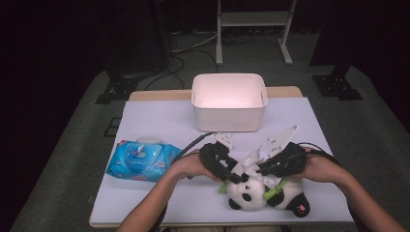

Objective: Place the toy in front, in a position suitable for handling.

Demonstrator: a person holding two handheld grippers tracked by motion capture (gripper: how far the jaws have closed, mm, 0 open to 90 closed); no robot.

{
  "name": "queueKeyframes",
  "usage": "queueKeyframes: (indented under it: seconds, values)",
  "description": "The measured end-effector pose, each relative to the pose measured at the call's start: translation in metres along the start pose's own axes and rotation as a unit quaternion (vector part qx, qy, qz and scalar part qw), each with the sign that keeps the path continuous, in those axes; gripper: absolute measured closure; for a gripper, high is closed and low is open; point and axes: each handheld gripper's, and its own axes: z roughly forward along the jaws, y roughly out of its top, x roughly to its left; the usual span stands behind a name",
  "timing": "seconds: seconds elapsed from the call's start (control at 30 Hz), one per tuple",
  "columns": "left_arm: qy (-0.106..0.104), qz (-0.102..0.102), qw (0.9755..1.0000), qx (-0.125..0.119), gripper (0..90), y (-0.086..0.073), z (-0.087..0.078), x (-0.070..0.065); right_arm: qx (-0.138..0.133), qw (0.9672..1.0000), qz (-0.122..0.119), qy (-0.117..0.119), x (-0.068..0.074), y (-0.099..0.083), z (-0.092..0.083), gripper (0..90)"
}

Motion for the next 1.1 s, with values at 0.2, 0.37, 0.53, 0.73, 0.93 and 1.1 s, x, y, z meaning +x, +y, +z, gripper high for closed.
queueKeyframes:
  seconds: [0.2, 0.37, 0.53, 0.73, 0.93, 1.1]
  values:
    - [-0.001, -0.011, 0.9999, 0.0, 27.1, -0.001, 0.005, 0.002, 0.001, 1.0, 0.0, 0.003, 0.0, -0.001, 0.003, 82.4]
    - [0.0, -0.016, 0.9998, 0.007, 12.6, 0.001, 0.013, 0.001, 0.007, 1.0, -0.004, 0.003, 0.002, 0.001, 0.005, 82.4]
    - [0.002, -0.005, 1.0, 0.0, 22.9, 0.0, 0.012, 0.001, 0.006, 1.0, -0.003, 0.002, 0.0, 0.0, 0.005, 82.4]
    - [0.03, 0.029, 0.9991, 0.0, 35.7, 0.006, 0.003, -0.003, -0.001, 1.0, -0.006, -0.007, -0.003, 0.005, 0.002, 82.5]
    - [0.063, 0.051, 0.9966, 0.013, 36.3, 0.015, -0.012, -0.004, -0.006, 0.9997, -0.007, -0.02, -0.009, 0.015, 0.0, 82.5]
    - [0.093, 0.084, 0.9916, 0.031, 36.3, 0.018, -0.023, -0.01, 0.002, 0.9995, -0.02, -0.024, -0.011, 0.028, 0.0, 82.4]
